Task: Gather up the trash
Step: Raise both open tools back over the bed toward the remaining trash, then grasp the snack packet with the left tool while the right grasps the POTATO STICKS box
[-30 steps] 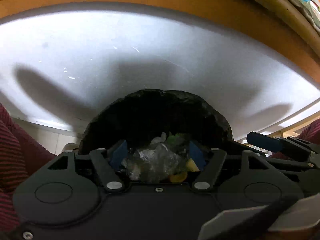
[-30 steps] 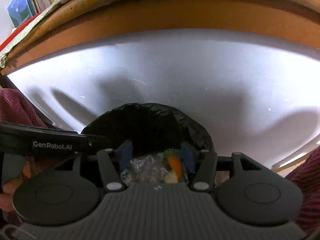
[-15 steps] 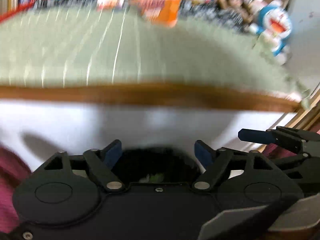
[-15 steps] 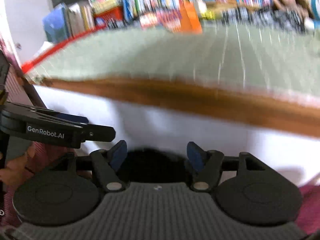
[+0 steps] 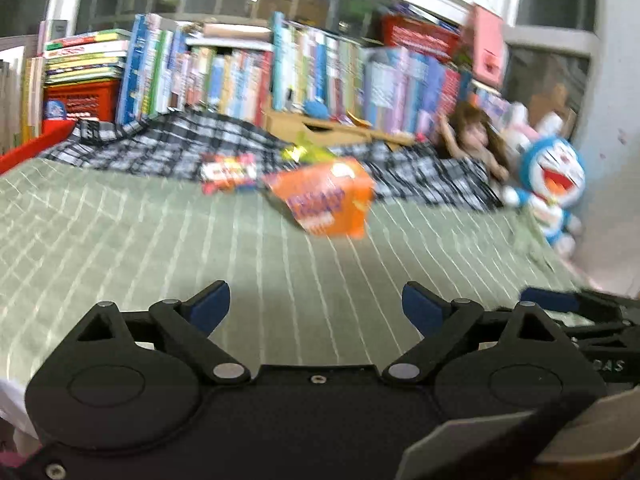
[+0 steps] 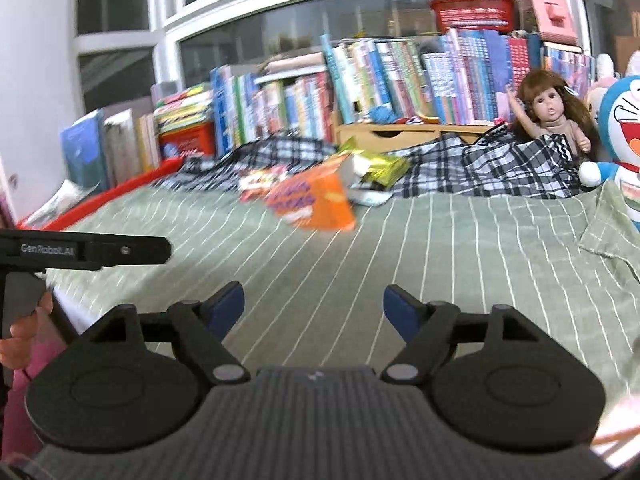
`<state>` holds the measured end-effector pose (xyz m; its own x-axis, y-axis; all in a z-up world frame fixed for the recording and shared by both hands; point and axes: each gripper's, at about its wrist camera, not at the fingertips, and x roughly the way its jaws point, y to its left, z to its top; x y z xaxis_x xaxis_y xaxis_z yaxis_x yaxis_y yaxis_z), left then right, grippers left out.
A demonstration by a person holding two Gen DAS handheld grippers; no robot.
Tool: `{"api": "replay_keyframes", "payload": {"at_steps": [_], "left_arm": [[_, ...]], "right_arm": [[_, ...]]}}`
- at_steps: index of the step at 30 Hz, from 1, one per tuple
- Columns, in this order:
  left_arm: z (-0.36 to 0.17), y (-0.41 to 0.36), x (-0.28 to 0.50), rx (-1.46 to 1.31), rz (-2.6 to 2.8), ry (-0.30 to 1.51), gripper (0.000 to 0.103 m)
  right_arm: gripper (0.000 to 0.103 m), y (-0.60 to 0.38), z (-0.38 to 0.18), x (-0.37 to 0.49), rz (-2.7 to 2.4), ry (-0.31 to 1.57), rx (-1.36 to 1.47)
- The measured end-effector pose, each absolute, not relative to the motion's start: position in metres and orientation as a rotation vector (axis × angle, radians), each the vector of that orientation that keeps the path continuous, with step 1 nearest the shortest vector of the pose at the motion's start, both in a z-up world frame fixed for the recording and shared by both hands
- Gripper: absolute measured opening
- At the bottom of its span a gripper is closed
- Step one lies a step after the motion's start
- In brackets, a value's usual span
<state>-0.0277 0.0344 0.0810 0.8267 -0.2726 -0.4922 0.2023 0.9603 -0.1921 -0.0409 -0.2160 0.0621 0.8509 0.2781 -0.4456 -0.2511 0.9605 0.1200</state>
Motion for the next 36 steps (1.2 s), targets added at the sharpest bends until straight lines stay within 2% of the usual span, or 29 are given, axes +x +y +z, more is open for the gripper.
{"api": "replay_keyframes", "payload": {"at_steps": [6, 11, 18, 20, 36], "left_arm": [[0.092, 0.055, 0.057, -0.205, -0.169, 0.531, 0.095], [0.091, 0.062, 0.128, -0.215, -0.088, 0.514, 0.096], [0.063, 0.069, 0.21, -0.261, -0.052, 0.509, 0.098], [0.052, 0.072, 0.225, -0.29, -0.064, 0.481, 0.099], [0.002, 0.082, 0.305, -0.381, 0.02, 0.6, 0.1]], "right_arm": [[0.103, -0.195, 0.067, 0.007, 0.247, 0.438, -0.02], [0.103, -0.155, 0.06, 0.053, 0.201, 0.416, -0.145], [0.103, -0.118, 0.031, 0.113, 0.162, 0.462, -0.222], [0.103, -0.111, 0.022, 0.123, 0.159, 0.473, -0.248], [0.103, -0.092, 0.0, 0.163, 0.25, 0.499, -0.353]]}}
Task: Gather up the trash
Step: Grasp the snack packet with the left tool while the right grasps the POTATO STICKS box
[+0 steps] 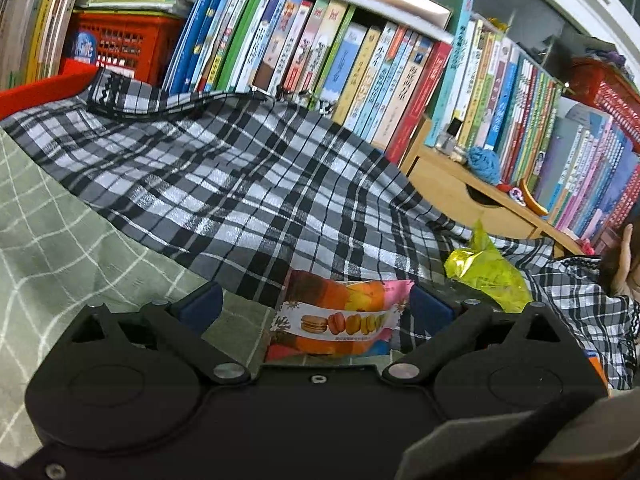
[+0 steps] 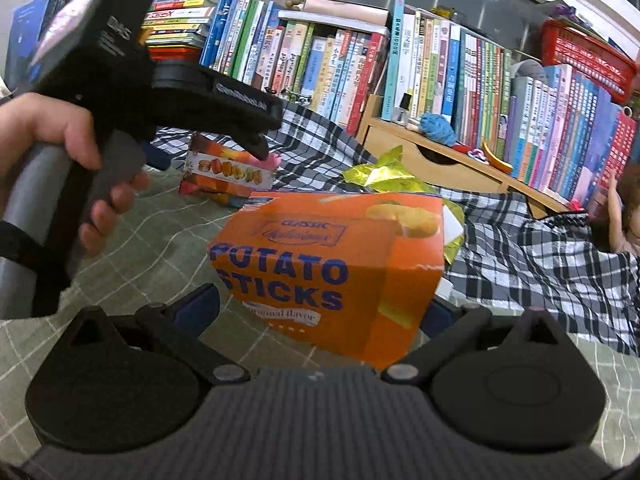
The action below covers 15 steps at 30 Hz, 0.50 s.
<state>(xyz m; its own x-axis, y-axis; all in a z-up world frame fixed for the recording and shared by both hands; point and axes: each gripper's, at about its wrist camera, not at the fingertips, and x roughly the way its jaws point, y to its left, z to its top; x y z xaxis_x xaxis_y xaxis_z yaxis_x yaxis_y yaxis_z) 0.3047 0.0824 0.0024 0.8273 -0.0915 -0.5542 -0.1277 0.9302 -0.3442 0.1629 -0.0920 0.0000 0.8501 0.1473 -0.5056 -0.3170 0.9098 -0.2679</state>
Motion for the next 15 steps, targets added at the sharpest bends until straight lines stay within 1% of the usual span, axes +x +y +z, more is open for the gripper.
{"api": "replay_keyframes", "payload": {"at_steps": [3, 5, 6, 7, 9, 10, 11, 14, 15], "left_arm": [[-0.002, 0.082, 0.311, -0.411, 0.016, 0.612, 0.099], [-0.004, 0.083, 0.313, -0.437, 0.0, 0.619, 0.093], [-0.005, 0.083, 0.314, -0.455, -0.006, 0.626, 0.086], [-0.007, 0.084, 0.315, -0.473, -0.012, 0.634, 0.069], [-0.009, 0.084, 0.314, -0.485, -0.008, 0.646, 0.048], [-0.008, 0.084, 0.314, -0.486, -0.006, 0.652, 0.047], [-0.007, 0.084, 0.313, -0.488, -0.013, 0.646, 0.043], [-0.003, 0.083, 0.308, -0.478, -0.03, 0.636, 0.025], [-0.002, 0.082, 0.306, -0.474, -0.034, 0.635, 0.013]], "right_arm": [[0.103, -0.089, 0.0, 0.168, 0.261, 0.503, -0.36], [0.103, -0.09, 0.001, 0.168, 0.274, 0.493, -0.339], [0.1, -0.091, 0.002, 0.168, 0.279, 0.491, -0.33], [0.097, -0.092, 0.002, 0.167, 0.286, 0.491, -0.32], [0.096, -0.094, 0.004, 0.164, 0.298, 0.477, -0.296], [0.096, -0.095, 0.005, 0.161, 0.303, 0.468, -0.286], [0.096, -0.096, 0.006, 0.159, 0.303, 0.457, -0.28], [0.096, -0.098, 0.011, 0.152, 0.309, 0.434, -0.265], [0.096, -0.099, 0.013, 0.151, 0.309, 0.429, -0.262]]}}
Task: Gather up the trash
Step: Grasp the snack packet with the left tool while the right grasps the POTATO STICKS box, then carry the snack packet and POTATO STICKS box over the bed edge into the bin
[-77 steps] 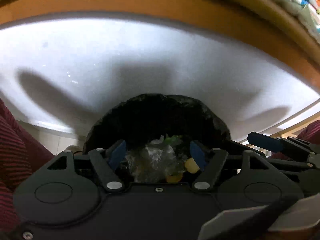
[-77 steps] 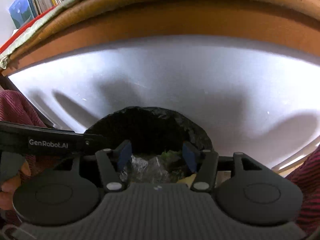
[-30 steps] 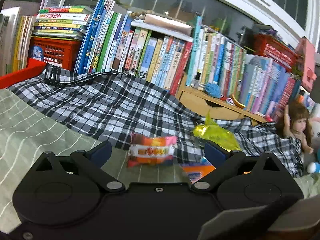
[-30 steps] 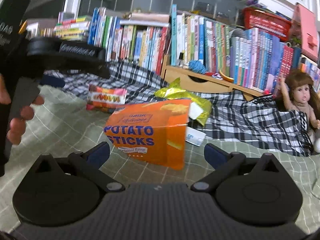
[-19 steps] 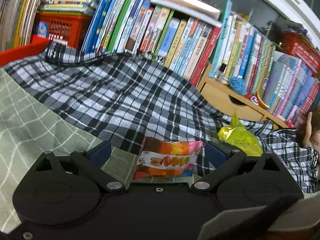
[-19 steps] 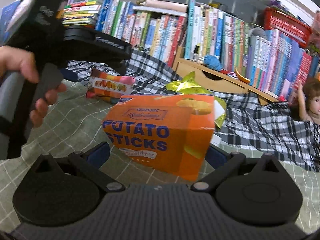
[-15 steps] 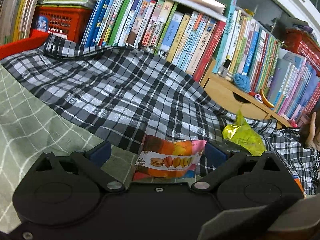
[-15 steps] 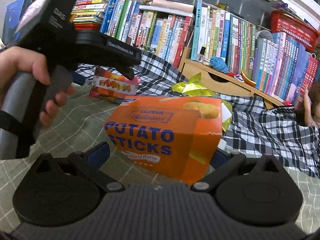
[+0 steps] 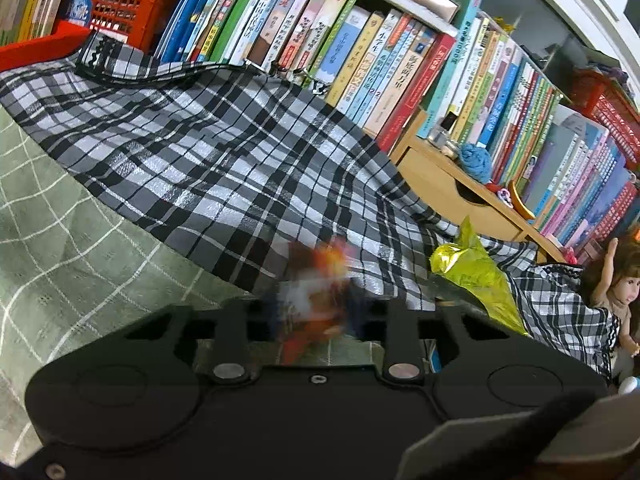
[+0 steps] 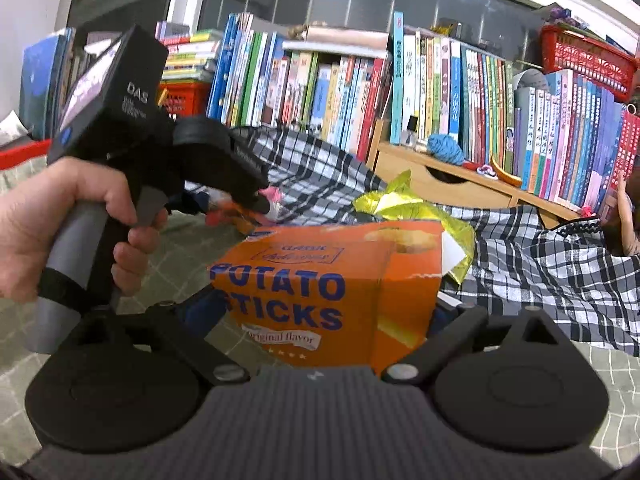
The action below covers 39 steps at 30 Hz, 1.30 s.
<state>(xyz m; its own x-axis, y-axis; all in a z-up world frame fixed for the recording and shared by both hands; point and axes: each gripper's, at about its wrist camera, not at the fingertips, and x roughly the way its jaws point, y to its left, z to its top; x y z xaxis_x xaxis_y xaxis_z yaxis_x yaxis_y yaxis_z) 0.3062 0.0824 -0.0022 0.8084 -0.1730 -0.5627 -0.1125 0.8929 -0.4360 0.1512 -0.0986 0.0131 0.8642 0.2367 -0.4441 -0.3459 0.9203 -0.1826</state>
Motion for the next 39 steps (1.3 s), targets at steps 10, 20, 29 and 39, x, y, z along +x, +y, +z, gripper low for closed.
{"api": "replay_keyframes", "payload": {"at_steps": [10, 20, 29, 39], "left_arm": [[0.028, 0.074, 0.278, -0.435, -0.066, 0.585, 0.012], [0.064, 0.056, 0.217, -0.327, -0.093, 0.541, 0.012], [0.085, 0.042, 0.137, -0.242, -0.128, 0.537, 0.012], [0.1, 0.029, 0.057, -0.159, -0.149, 0.541, 0.012]], "right_arm": [[0.095, -0.107, 0.034, 0.125, 0.303, 0.367, -0.267], [0.096, -0.123, 0.058, 0.084, 0.274, 0.332, -0.247], [0.096, -0.143, 0.071, 0.039, 0.257, 0.317, -0.225], [0.096, -0.159, 0.07, -0.012, 0.272, 0.326, -0.207]]}}
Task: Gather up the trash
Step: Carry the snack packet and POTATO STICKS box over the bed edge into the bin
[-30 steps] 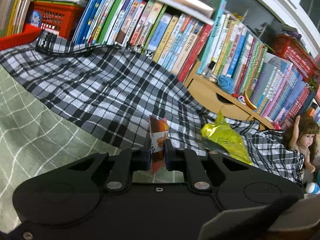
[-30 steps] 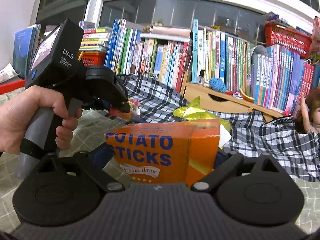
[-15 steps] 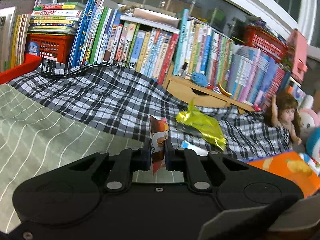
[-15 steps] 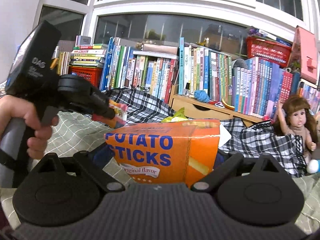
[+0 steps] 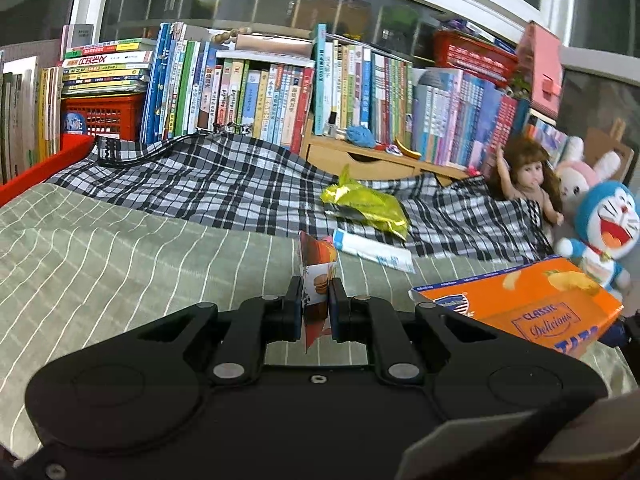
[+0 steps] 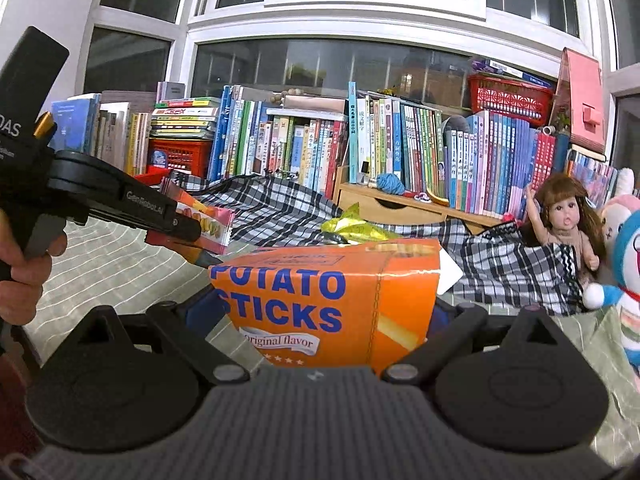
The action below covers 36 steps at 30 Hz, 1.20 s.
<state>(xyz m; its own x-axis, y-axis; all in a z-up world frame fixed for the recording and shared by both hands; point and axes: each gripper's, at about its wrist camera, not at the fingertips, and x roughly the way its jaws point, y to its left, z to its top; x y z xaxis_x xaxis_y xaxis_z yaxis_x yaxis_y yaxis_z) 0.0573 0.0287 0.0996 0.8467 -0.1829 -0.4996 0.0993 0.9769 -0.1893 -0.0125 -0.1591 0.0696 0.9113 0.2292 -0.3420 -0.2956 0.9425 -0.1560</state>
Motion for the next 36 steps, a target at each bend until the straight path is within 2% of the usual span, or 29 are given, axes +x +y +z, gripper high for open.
{"api": "replay_keyframes", "payload": {"at_steps": [20, 36], "left_arm": [[0.066, 0.027, -0.066, -0.116, -0.22, 0.605, 0.012], [0.024, 0.017, -0.118, -0.057, -0.241, 0.701, 0.013]], "right_arm": [[0.096, -0.162, 0.044, -0.112, 0.4, 0.4, -0.168], [0.095, -0.161, 0.005, -0.155, 0.452, 0.531, -0.152]]}}
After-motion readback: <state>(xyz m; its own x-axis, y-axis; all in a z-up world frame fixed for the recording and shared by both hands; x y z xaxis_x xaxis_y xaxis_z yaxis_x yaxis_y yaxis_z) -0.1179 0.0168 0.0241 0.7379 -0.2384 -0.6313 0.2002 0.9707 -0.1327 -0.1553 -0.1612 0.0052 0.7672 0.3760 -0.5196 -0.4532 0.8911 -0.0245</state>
